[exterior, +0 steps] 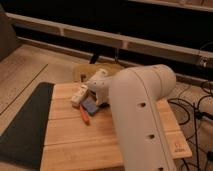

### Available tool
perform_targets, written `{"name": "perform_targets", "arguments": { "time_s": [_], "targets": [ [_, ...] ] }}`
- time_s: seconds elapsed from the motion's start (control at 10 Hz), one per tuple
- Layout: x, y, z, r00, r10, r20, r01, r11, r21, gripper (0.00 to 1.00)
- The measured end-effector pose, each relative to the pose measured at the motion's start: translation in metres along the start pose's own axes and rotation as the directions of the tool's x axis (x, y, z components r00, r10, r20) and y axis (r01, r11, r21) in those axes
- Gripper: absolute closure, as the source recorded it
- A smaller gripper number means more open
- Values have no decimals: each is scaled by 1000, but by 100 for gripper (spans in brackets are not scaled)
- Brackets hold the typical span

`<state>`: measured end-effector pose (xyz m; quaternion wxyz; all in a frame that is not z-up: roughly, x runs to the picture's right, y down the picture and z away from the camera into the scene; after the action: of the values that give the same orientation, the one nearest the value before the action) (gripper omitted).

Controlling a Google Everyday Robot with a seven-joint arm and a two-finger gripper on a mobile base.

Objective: Place the eraser on the white sponge

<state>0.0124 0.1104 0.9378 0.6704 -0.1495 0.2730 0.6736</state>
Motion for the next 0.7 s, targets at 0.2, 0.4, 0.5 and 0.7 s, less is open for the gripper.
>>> {"name": "perform_targets", "arguments": {
  "time_s": [0.2,0.4,0.5,0.7],
  "targets": [
    [7,1,-2,1000,-10,-4,10,1000,-10,86],
    [18,3,-6,1000,-18,-18,18,999,-33,86],
    [24,7,-11,999,-25,-23,24,998,-50,86],
    [34,12,-22,999,-43,-25,41,996,-75,86]
  ]
}}
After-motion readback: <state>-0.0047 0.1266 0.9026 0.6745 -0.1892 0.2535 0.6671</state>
